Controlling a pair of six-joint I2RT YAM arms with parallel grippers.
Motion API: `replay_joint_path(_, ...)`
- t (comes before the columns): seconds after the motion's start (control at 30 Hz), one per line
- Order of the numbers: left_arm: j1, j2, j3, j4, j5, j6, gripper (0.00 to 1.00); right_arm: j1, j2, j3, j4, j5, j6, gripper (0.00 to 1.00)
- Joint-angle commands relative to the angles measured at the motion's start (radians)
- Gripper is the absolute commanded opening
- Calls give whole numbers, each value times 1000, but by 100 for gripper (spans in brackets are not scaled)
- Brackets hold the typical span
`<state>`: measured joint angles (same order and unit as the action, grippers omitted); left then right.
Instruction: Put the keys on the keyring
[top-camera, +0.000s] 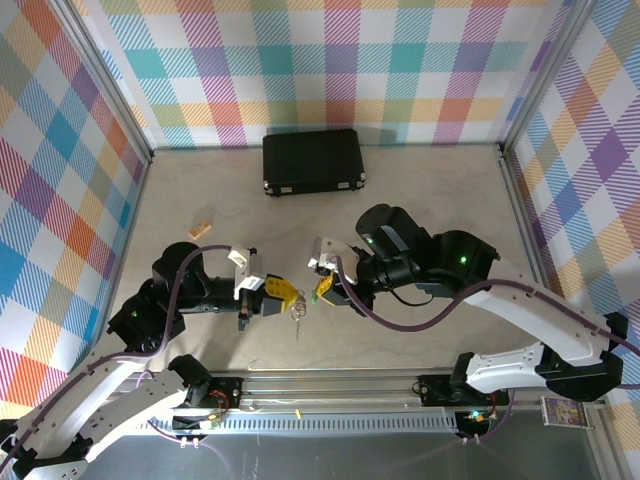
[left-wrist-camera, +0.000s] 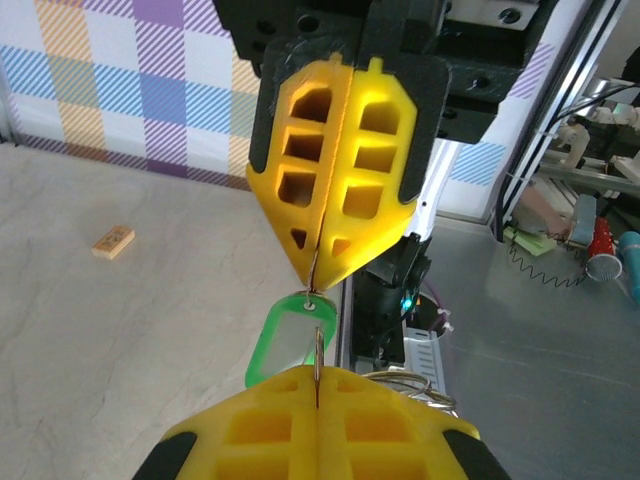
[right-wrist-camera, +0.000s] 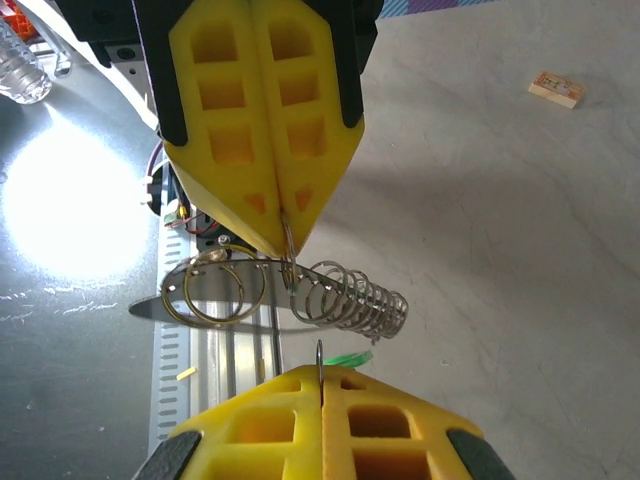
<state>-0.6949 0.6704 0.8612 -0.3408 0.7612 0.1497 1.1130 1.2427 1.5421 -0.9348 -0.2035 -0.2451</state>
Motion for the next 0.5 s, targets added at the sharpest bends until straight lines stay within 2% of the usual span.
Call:
replay_joint_path(0.0,11,-16,30,55,36,-4,0,10,1,43,-19,-34,2,0)
replay_joint_path(0.23,11,-29,16,90,17,-4,0,13,19,53,1,-66,18,0)
replay_joint_path(0.47,11,-32,9,100,-3,5,0,13,53,74,-5,-41,55,0)
